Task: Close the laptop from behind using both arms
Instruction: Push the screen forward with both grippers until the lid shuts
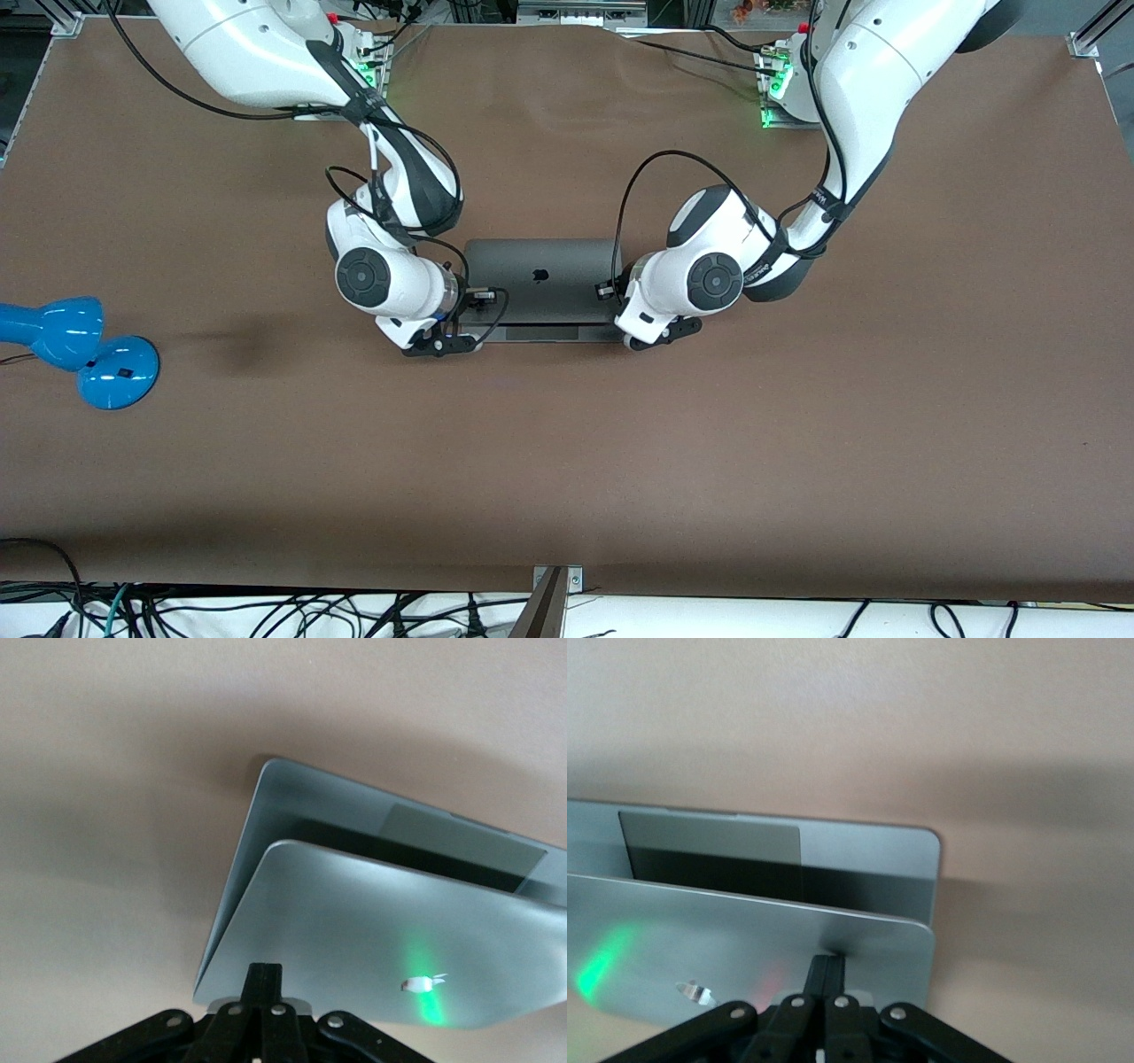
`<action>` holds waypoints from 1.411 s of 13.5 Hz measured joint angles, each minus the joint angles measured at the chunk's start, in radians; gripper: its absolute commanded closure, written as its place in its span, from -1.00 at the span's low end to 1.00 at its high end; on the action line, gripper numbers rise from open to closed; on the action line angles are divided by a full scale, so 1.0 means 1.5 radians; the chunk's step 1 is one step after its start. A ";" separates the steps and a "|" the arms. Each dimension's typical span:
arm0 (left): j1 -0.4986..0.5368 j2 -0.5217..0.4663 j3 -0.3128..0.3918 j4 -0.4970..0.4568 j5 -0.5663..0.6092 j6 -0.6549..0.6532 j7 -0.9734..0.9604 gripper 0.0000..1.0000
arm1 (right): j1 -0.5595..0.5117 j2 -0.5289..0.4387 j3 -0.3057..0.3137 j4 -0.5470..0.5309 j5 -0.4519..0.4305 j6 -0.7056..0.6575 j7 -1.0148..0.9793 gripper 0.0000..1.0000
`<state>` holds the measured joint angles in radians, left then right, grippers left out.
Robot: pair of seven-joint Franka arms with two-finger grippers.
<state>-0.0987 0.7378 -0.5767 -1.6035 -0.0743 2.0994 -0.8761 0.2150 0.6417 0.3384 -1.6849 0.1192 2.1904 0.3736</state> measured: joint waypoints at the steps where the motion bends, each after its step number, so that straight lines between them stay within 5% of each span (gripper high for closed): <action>1: -0.003 0.009 0.003 0.003 0.005 0.008 0.000 1.00 | 0.006 0.012 -0.004 0.009 -0.001 0.004 0.000 1.00; 8: -0.060 0.054 0.070 0.010 0.015 0.062 0.001 1.00 | 0.013 0.075 -0.019 0.049 -0.032 0.041 -0.024 1.00; 16: -0.066 0.071 0.075 0.030 0.015 0.066 0.001 1.00 | 0.013 0.084 -0.027 0.052 -0.032 0.047 -0.041 0.97; 17: -0.066 0.071 0.075 0.031 0.015 0.066 0.001 0.39 | 0.013 0.084 -0.027 0.052 -0.032 0.047 -0.041 0.67; 18: -0.066 0.071 0.075 0.032 0.015 0.066 0.001 -0.99 | 0.014 0.084 -0.027 0.053 -0.032 0.047 -0.041 0.17; 19: -0.064 0.071 0.077 0.036 0.015 0.066 0.001 -1.00 | 0.015 0.084 -0.027 0.055 -0.032 0.047 -0.041 -0.39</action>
<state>-0.1953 0.8447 -0.4613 -1.5491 -0.0519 2.1991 -0.8753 0.2375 0.7677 0.2981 -1.6020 0.0710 2.2615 0.3122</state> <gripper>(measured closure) 0.925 0.965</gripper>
